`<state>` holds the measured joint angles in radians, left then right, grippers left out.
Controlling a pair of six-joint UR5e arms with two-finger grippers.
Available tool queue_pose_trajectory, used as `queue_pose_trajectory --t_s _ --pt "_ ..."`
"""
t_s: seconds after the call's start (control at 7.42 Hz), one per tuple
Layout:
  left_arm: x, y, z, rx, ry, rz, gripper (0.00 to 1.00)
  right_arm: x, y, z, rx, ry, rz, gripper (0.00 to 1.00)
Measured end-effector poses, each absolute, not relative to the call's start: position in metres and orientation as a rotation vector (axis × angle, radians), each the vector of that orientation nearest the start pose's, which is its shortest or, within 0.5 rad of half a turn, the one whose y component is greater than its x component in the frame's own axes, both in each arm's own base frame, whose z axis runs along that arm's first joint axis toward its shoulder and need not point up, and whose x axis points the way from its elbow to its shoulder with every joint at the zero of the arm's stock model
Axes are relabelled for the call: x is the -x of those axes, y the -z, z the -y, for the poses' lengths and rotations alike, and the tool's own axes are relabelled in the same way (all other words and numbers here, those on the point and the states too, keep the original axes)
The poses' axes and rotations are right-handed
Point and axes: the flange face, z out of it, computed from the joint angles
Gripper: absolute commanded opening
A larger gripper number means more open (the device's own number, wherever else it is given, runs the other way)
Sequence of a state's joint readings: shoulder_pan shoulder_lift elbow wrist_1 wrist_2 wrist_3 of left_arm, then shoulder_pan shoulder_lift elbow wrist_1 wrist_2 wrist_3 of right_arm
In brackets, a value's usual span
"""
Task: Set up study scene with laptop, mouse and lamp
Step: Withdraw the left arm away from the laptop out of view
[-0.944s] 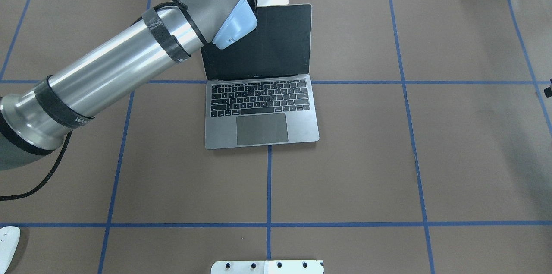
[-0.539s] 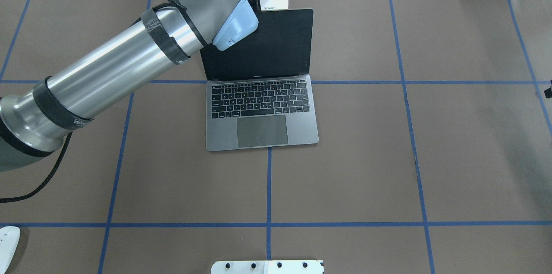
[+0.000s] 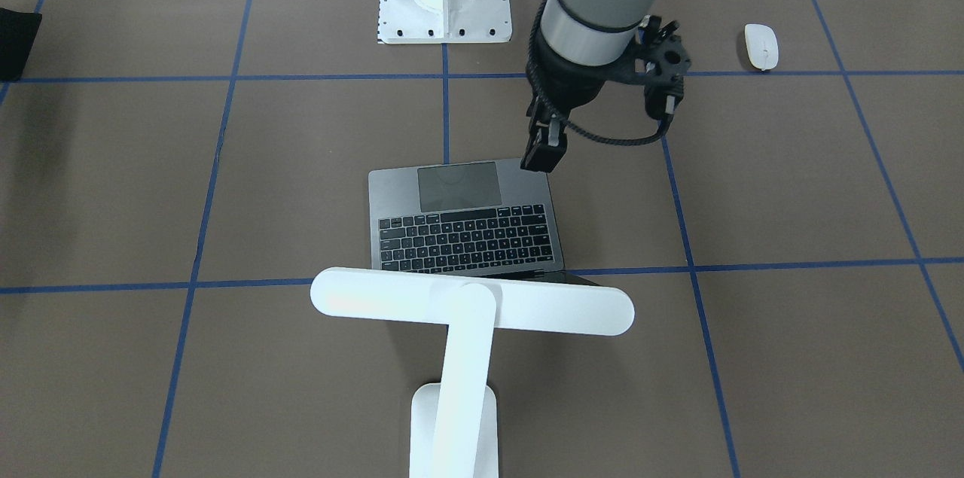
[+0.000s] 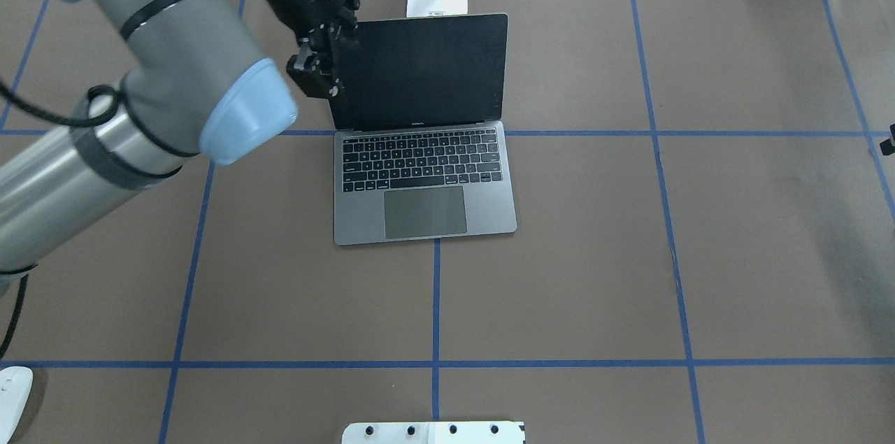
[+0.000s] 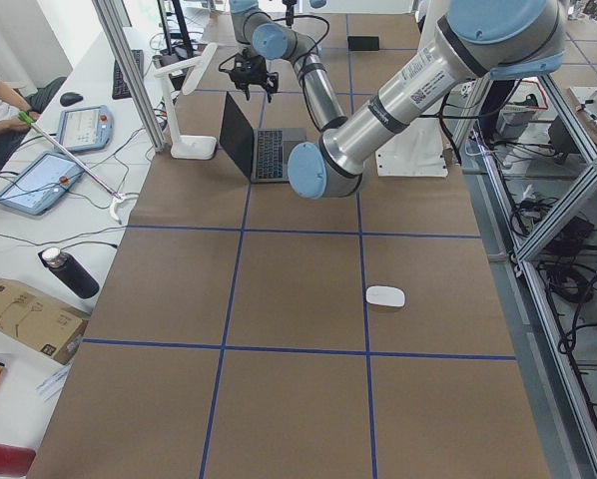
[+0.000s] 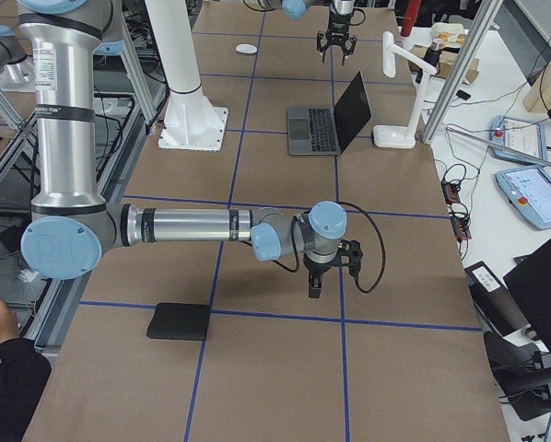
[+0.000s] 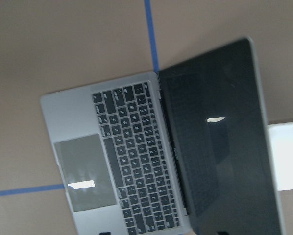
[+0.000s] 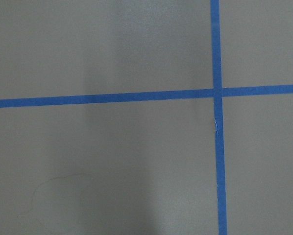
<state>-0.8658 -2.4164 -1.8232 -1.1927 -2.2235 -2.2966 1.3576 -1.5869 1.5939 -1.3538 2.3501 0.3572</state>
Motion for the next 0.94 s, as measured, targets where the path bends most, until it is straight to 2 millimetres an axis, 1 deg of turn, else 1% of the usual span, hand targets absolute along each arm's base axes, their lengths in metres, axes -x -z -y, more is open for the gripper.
queue_pose_trajectory --t_s 0.13,0.27,0.54,0.67,0.81,0.94 --pt "-0.322 -0.109 0.503 0.569 1.169 -0.799 0.79 0.044 -0.628 0.504 0.008 -0.047 0.806 1.00" --pt "-0.296 -0.128 0.492 0.511 1.092 -0.809 0.84 0.045 -0.624 0.506 0.001 -0.044 0.808 1.00" --pt "-0.244 -0.183 0.471 0.365 0.882 -0.818 0.85 0.046 -0.614 0.510 -0.010 -0.056 0.813 1.00" --pt "-0.224 -0.212 0.457 0.287 0.753 -0.807 0.87 0.046 -0.606 0.510 -0.019 -0.069 0.816 1.00" --pt "-0.207 -0.239 0.447 0.214 0.626 -0.786 0.91 0.045 -0.599 0.510 -0.029 -0.073 0.817 1.00" --pt "-0.190 -0.263 0.443 0.148 0.506 -0.759 0.92 0.044 -0.597 0.508 -0.036 -0.074 0.810 1.00"
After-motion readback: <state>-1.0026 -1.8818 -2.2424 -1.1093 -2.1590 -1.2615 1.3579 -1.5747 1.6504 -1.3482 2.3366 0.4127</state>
